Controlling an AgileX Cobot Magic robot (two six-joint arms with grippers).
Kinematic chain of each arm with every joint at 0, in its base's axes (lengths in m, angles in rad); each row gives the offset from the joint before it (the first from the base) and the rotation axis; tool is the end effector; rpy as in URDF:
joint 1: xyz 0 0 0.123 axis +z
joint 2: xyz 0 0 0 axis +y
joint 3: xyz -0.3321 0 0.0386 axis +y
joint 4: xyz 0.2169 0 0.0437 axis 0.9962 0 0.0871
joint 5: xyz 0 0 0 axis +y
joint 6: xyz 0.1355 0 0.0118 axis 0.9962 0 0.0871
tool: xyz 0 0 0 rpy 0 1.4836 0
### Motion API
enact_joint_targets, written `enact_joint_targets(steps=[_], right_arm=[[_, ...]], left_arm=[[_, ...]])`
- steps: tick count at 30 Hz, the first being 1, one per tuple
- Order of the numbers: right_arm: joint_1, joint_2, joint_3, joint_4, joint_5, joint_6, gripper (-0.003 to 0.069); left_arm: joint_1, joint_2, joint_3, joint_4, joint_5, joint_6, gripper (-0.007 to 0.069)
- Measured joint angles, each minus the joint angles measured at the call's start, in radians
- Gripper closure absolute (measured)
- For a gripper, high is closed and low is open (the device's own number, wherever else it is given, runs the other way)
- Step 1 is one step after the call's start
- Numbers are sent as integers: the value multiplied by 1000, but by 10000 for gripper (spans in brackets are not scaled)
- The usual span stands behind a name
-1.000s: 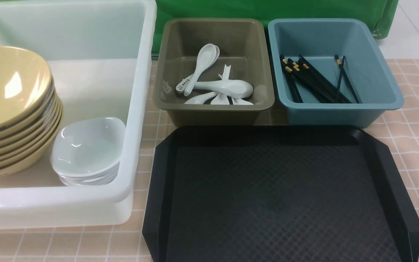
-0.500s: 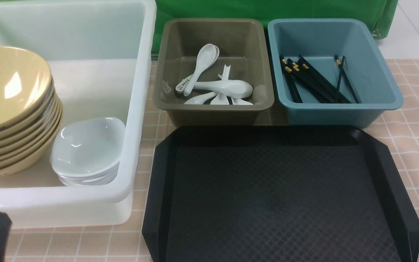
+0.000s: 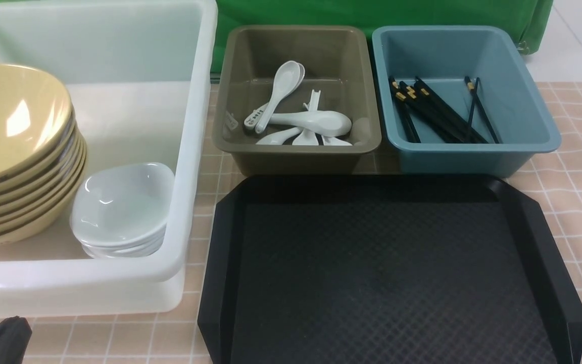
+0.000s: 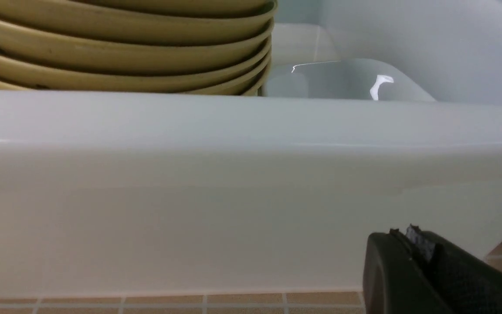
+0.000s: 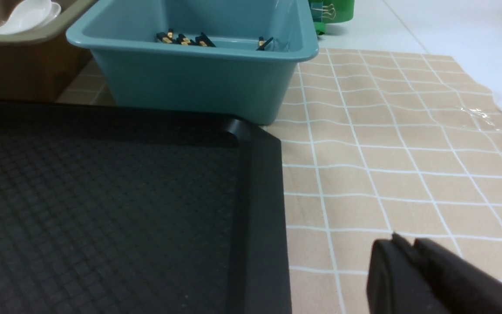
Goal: On brown table put chopsticks spoon bowls plates into blue grey white boxes.
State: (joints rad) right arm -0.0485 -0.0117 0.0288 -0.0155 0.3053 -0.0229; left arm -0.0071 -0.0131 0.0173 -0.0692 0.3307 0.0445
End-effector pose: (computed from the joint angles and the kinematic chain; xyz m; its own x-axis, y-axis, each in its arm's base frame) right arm 0.0173 -0.0015 0.1660 -0.2346 -0.0263 -0.9717 0.0442 0.9983 -0.0377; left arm 0.0163 -0.0032 0.1667 -0.2450 -0.0192 -0.9693 0.0237 0.9994 -0.0258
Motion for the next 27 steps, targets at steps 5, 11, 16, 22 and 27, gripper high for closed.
enact_joint_targets(steps=[5,11,16,22,27], right_arm=[[0,0,0,0,0,0,560],[0,0,0,0,0,-1,554],[0,0,0,0,0,-1,551],[0,0,0,0,0,-1,546],[0,0,0,0,0,-1,540]], left_arm=[[0,0,0,0,0,3,631],[0,0,0,0,0,4,631],[0,0,0,0,0,4,631],[0,0,0,0,0,4,631],[0,0,0,0,0,4,631]])
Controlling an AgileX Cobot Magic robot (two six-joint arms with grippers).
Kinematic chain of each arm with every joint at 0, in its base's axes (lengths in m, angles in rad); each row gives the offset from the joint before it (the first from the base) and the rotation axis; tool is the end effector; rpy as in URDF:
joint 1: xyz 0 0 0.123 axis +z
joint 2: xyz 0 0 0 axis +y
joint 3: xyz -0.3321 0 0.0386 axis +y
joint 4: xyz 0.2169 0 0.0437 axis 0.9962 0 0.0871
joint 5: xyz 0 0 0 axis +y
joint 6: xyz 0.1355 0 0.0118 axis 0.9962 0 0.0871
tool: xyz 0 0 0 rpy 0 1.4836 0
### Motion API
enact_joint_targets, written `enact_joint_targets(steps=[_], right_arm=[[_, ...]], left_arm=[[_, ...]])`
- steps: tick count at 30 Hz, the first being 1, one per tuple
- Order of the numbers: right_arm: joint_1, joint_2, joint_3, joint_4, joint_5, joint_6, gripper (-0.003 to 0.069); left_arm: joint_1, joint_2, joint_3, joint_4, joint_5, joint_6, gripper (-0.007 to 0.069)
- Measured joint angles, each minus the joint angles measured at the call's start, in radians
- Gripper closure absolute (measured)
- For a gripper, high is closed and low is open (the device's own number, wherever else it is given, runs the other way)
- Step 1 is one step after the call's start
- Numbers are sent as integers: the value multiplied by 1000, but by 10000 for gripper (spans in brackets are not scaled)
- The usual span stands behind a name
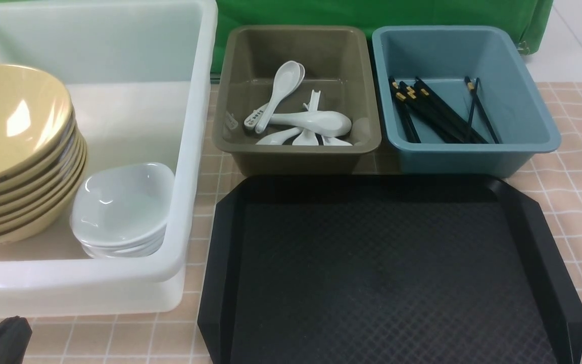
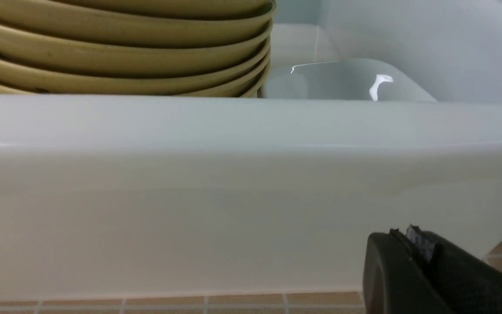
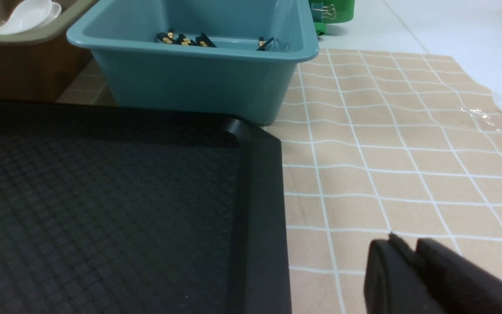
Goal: On brown table put chopsticks spoon bowls plates into blue grey white boxes.
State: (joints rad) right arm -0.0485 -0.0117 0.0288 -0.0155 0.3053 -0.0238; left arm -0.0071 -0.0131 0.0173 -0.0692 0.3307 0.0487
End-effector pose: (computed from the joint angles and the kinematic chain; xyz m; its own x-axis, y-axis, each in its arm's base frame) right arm 0.0173 -0.0015 0.1660 -0.2346 -0.0272 -0.9717 0.0440 0.9983 -0.0386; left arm 0.0163 -0.0032 0.1667 -0.2449 -0.0150 -0.9694 0.0248 0.9995 -0.0217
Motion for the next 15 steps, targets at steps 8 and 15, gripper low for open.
enact_joint_targets(steps=[8,15], right_arm=[[0,0,0,0,0,0,531],[0,0,0,0,0,0,531]], left_arm=[[0,0,0,0,0,0,631],[0,0,0,0,0,0,631]])
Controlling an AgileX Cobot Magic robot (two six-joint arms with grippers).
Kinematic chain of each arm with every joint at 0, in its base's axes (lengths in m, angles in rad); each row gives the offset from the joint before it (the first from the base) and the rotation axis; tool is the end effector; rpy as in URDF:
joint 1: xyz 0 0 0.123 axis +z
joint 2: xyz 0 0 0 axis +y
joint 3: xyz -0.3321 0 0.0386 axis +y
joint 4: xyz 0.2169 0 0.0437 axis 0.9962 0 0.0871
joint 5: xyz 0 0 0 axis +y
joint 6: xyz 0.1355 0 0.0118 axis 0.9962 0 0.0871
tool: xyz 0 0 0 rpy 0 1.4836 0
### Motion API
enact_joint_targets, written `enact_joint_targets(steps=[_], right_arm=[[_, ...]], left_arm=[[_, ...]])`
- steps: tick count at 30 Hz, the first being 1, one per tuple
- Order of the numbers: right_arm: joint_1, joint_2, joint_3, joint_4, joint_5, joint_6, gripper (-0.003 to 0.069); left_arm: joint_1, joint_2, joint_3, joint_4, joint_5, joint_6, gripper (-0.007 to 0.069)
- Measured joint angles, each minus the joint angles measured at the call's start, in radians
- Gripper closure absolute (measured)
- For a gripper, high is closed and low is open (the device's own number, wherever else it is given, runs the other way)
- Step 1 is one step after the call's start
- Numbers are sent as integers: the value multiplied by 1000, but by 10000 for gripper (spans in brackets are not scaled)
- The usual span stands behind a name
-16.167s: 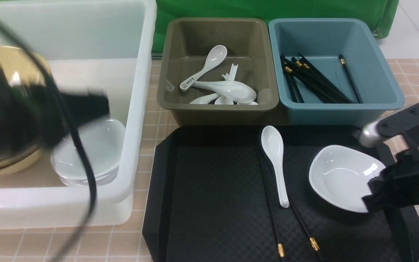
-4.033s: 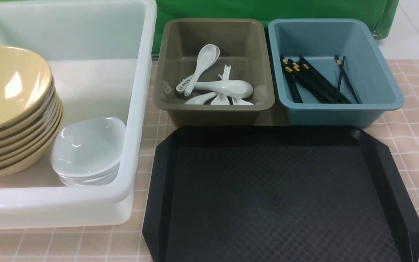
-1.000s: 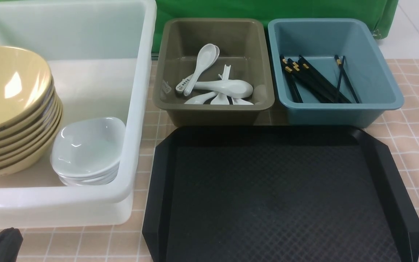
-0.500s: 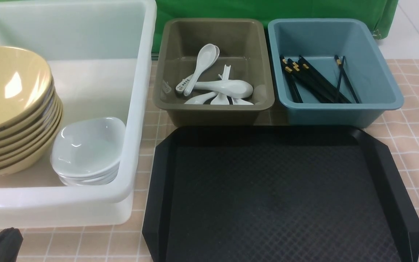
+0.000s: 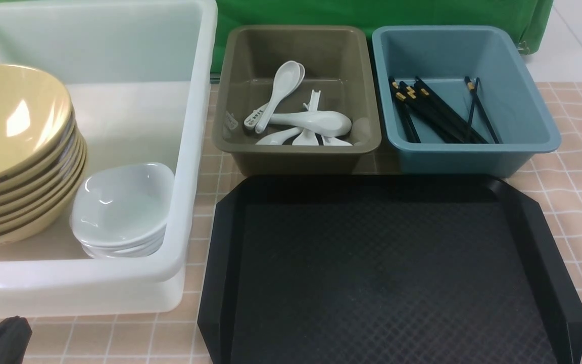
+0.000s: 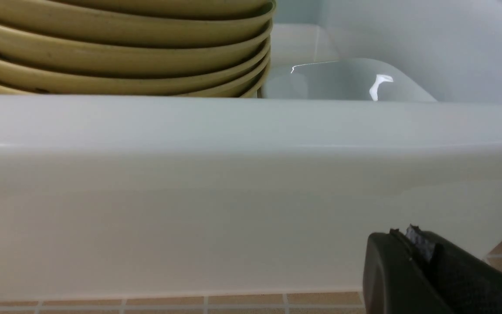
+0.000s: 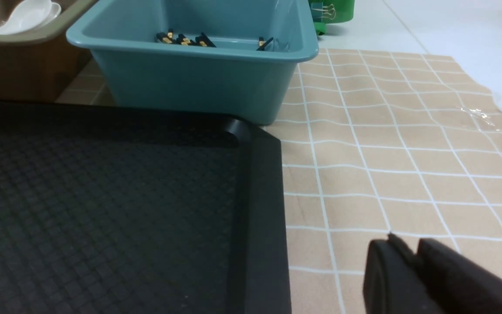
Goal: On brown table put chopsticks spoon bowls plates into blue grey white boxes.
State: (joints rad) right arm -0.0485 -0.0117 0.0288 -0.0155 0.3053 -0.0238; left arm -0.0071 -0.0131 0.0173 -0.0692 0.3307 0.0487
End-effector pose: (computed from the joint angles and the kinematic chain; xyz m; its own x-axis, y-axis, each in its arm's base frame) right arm 0.0173 -0.0015 0.1660 -0.2346 -0.0272 -0.9717 0.0440 0.9983 -0.0386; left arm 0.0163 -0.0032 0.1667 -0.2449 -0.0150 -0.9694 0.0248 0.9995 -0.0217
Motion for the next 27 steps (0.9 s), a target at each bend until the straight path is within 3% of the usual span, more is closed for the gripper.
enact_joint_targets(steps=[27], right_arm=[[0,0,0,0,0,0,496]], left_arm=[[0,0,0,0,0,0,631]])
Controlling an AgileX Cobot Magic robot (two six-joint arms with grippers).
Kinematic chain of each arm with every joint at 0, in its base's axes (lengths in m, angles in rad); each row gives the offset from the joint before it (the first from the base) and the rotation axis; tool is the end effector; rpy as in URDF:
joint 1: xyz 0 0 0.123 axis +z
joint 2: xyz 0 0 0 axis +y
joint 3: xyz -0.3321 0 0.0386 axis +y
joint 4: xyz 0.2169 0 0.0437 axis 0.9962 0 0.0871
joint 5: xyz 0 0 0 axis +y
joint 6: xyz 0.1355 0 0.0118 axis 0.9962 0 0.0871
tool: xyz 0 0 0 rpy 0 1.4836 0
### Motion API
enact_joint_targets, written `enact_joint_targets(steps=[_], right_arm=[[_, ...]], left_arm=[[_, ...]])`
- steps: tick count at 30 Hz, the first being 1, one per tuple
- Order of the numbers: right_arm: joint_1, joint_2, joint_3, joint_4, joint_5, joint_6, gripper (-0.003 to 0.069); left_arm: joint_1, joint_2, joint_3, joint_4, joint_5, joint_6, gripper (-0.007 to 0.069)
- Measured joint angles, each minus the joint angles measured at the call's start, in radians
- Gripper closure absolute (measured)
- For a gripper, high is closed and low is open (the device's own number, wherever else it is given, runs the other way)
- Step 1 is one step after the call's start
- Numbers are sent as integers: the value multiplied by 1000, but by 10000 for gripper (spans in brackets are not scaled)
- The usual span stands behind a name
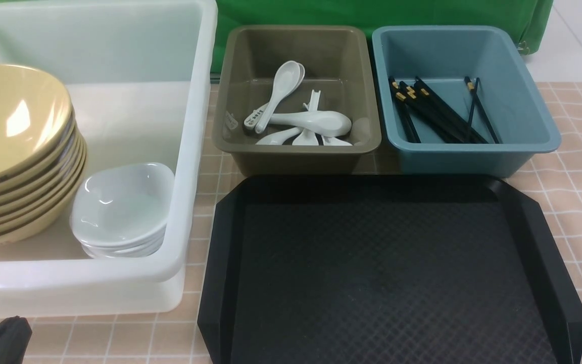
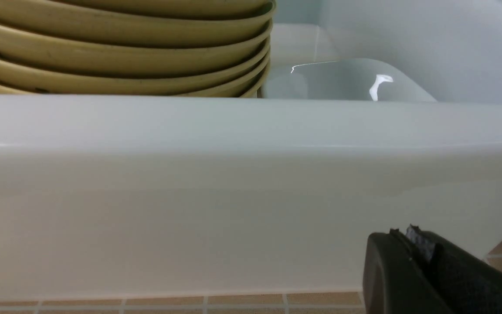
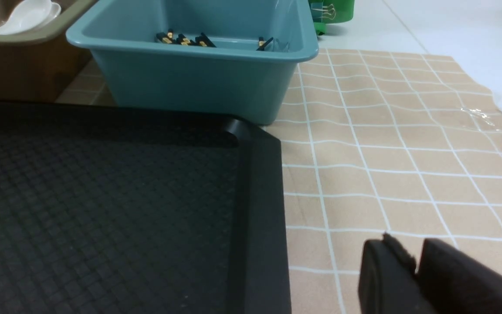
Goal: On brown table put chopsticks spoon bowls plates into blue grey white boxes.
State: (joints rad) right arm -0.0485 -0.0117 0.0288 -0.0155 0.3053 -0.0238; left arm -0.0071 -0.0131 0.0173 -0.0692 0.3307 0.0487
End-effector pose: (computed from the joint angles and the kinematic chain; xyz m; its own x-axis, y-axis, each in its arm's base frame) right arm 0.0173 -0.0015 0.1660 -0.2346 -0.0272 -0.9717 0.0440 0.9983 -0.0386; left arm 0.0163 -0.0032 0.1667 -0.2449 -0.0150 -0.9694 0.0248 0.9995 -0.0217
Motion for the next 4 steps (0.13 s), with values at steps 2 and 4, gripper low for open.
enact_joint_targets(steps=[2,4], right_arm=[[0,0,0,0,0,0,494],[0,0,0,0,0,0,491]], left_arm=[[0,0,0,0,0,0,631],[0,0,0,0,0,0,631]])
